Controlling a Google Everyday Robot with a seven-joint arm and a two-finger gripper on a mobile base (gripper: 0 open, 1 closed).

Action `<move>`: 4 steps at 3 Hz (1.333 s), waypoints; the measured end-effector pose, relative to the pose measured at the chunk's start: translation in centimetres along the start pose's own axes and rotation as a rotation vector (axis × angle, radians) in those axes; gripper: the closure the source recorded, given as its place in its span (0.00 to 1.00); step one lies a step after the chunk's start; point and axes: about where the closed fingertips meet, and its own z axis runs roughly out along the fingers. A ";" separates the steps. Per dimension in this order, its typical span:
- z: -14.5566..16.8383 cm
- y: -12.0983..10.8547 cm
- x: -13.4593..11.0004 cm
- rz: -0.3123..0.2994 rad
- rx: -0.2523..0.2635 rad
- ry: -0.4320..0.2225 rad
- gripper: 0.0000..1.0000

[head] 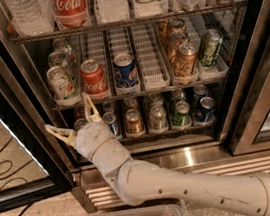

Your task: Pick 7up can from middle shelf of fridge

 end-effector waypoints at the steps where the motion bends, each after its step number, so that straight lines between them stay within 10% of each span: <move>1: 0.0 0.0 0.0 0.000 0.000 0.000 0.31; 4: 1.4 -0.4 1.3 -0.046 -0.012 0.026 0.25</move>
Offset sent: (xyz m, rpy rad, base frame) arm 0.0025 0.0026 -0.0031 -0.0185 0.0013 -0.0025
